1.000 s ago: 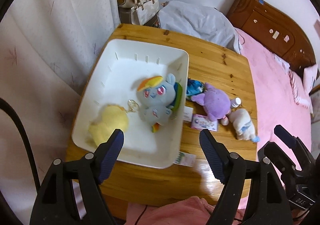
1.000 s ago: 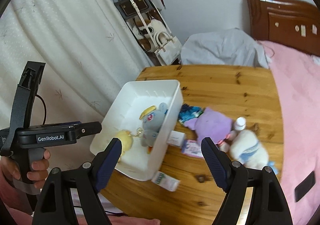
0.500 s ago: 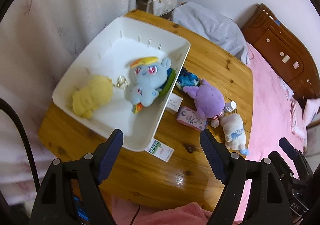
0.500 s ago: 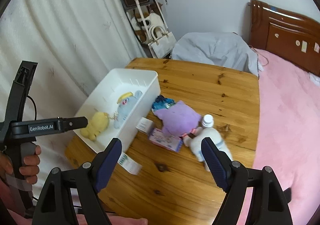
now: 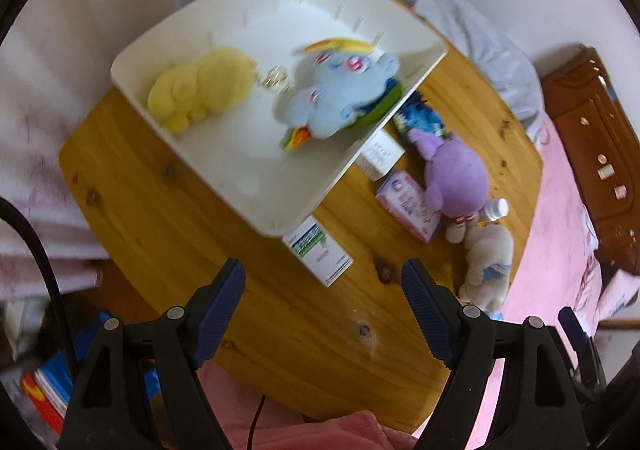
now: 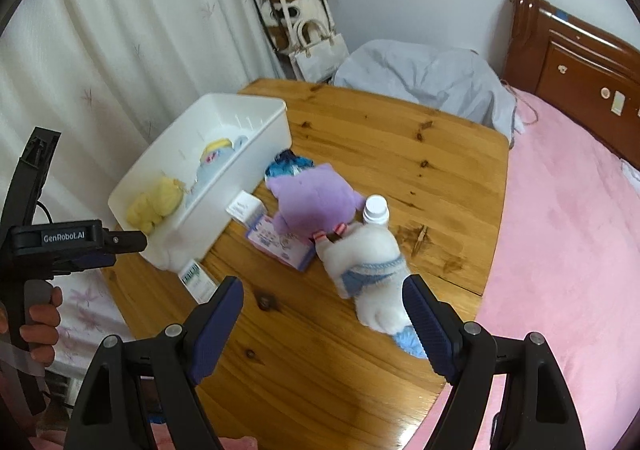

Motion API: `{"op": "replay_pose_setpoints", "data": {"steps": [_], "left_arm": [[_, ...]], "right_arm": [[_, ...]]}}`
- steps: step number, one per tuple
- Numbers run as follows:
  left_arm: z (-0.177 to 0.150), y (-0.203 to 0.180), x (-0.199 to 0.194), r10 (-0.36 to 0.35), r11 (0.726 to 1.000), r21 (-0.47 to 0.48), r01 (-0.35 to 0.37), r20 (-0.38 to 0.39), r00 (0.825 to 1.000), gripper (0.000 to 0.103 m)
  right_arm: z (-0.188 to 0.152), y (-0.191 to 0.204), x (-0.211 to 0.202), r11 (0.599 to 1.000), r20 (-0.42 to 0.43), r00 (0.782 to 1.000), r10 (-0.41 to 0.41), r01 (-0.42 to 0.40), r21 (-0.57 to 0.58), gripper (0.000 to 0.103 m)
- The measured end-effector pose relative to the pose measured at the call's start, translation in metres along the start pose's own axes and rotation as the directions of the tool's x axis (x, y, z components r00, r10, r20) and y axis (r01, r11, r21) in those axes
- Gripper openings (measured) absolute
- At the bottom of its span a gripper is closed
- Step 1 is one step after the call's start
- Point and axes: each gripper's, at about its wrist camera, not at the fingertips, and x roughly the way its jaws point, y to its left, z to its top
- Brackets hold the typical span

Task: Organize objects
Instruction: 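Withdraw both tools and move toward the green-labelled box and white plush, then grasp the green-labelled box with the left tool while the right tool grasps the white sweater plush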

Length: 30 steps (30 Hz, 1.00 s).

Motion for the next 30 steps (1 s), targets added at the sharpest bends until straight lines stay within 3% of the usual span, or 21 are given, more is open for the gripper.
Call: {"op": "replay_pose_setpoints", "data": {"steps": [5,12,23,30], "left_arm": [[-0.006,0.004,0.018,0.013,0.999,-0.045,-0.016,-0.051,0.999,0.083],[-0.01,0.012,0.045,-0.021,0.994,-0.111,0.008,-0.115,0.993,0.083],[-0.009,0.018,0.082,0.046,0.991,-0.115,-0.069,-0.186,0.981,0.083],[-0.004,0.021,0.098,0.071,0.989,-0.11,-0.096,-0.211,0.975,0.083]], "right_arm": [[-0.005,-0.005,0.017,0.998,-0.058,0.998,-0.001,-0.002,-0.06,0.082],[-0.008,-0.01,0.041,0.996,-0.112,0.994,-0.01,0.0,-0.091,0.082],[-0.017,-0.017,0.087,0.995,-0.205,0.978,-0.034,0.013,-0.102,0.082],[-0.019,-0.022,0.104,0.988,-0.208,0.974,-0.088,0.058,-0.145,0.082]]}}
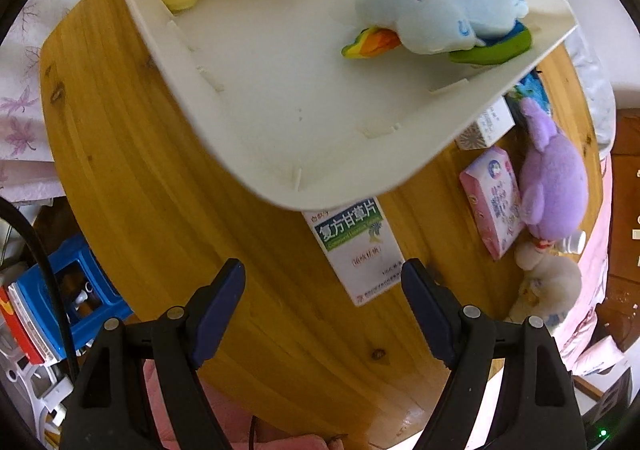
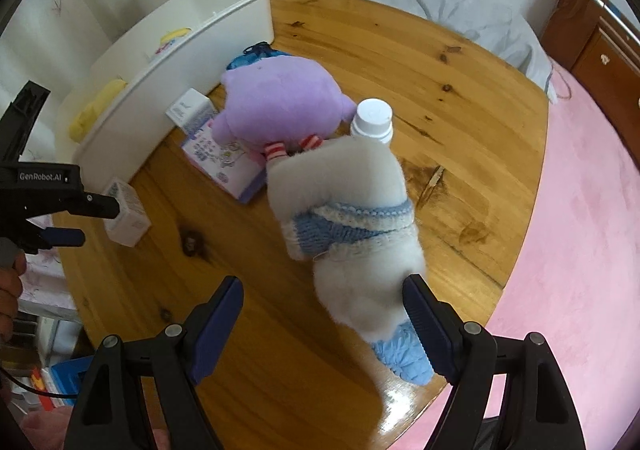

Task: Organize objects
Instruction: 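Grasp the green-labelled box with the left tool while the right tool grasps the white sweater plush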

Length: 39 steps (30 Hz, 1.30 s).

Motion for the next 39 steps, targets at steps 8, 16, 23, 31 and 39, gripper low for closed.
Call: {"op": "replay_pose_setpoints", "data": {"steps": [8,16,23,31,39], "left_arm": [[0.003,-0.001,0.011,-0.006,1.0,0.013,0.006,-0.027,1.0,0.083],[0.003,0.005,0.012,-0.007,1.0,0.005,0.007,-0.016,1.0,0.081],[0.004,0.011,0.01,-0.013,1.0,0.008,0.013,0.005,1.0,0.068],[0.003,0.011,0.004,-0.028,0.998,0.052,0.027,0.019,0.999,0.04],[-0.002,0.012,-0.003,-0.024,0.993,0.112,0.021,0.031,0.999,0.038]], "right_arm": [[0.003,-0.007,0.015,0.997,-0.003,0.998,-0.066,0.066,-0.03,0.083],[0.007,-0.017,0.035,0.999,-0.057,0.998,-0.02,0.021,0.031,0.083],[0.012,-0.012,0.045,1.0,-0.084,0.996,-0.019,0.02,0.011,0.083],[0.013,-0.016,0.048,0.998,-0.105,0.994,-0.031,0.036,0.049,0.067],[0.012,-0.017,0.045,0.996,-0.119,0.993,-0.027,0.036,0.08,0.061]]}}
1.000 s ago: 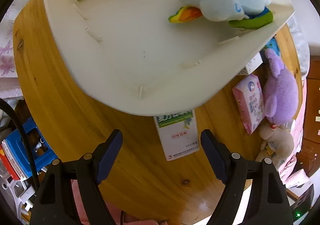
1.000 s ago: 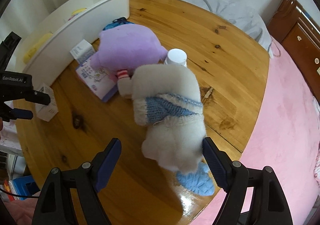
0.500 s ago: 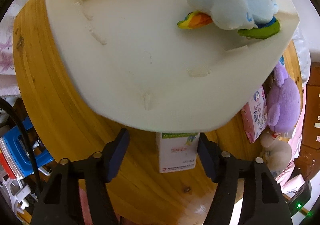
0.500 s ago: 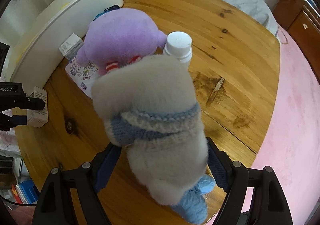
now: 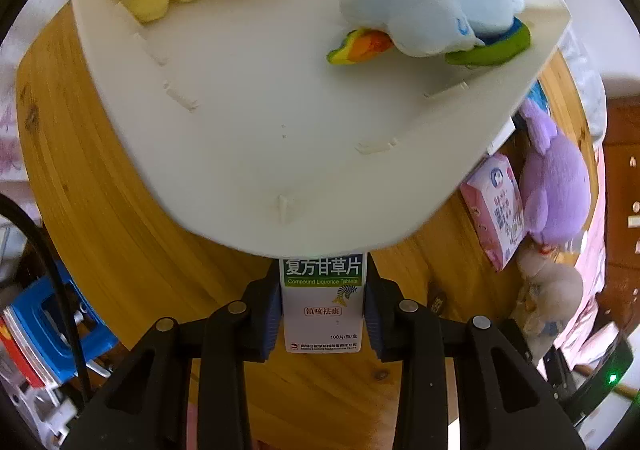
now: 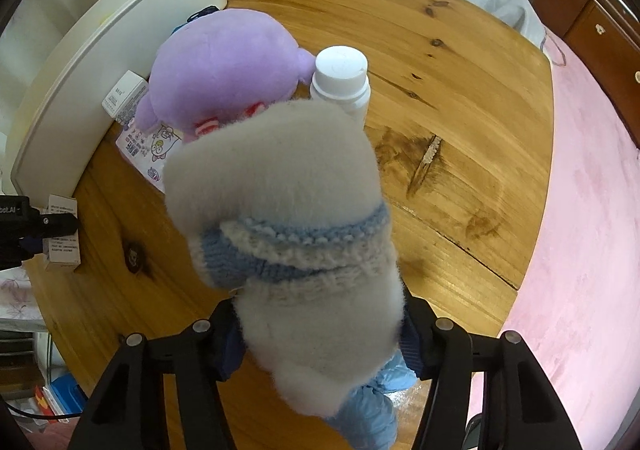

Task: Organize objects
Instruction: 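Grasp the green-labelled box with the left tool while the right tool grasps the white sweater plush, then carry the box and white plush over the tray and release both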

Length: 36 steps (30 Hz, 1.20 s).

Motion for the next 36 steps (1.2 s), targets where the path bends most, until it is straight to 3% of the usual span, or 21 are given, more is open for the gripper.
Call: {"op": "replay_pose_setpoints", "data": {"steps": [19,28,34,35,36], "left_arm": [[-0.024,0.027,-0.036,0.074,0.992,0.108,-0.073,-0.005,0.997,0.038],[-0.032,0.062,-0.066,0.116,0.988,0.104,-0.116,0.013,0.993,0.038],[-0.024,0.087,-0.09,0.15,0.982,0.106,-0.154,0.048,0.988,0.038],[-0.022,0.09,-0.095,0.155,0.982,0.104,-0.16,0.056,0.986,0.038],[0.001,0.085,-0.099,0.158,0.981,0.106,-0.165,0.063,0.985,0.038]], "right_arm": [[-0.019,0.036,-0.022,0.994,-0.051,0.993,0.108,-0.108,0.016,0.058],[-0.027,0.078,-0.043,0.981,-0.068,0.982,0.174,-0.178,-0.071,0.058],[-0.026,0.102,-0.065,0.97,-0.036,0.98,0.197,-0.2,-0.14,0.058],[-0.021,0.123,-0.065,0.969,-0.032,0.98,0.195,-0.198,-0.15,0.058],[-0.021,0.127,-0.07,0.968,-0.026,0.981,0.194,-0.195,-0.159,0.058]]}}
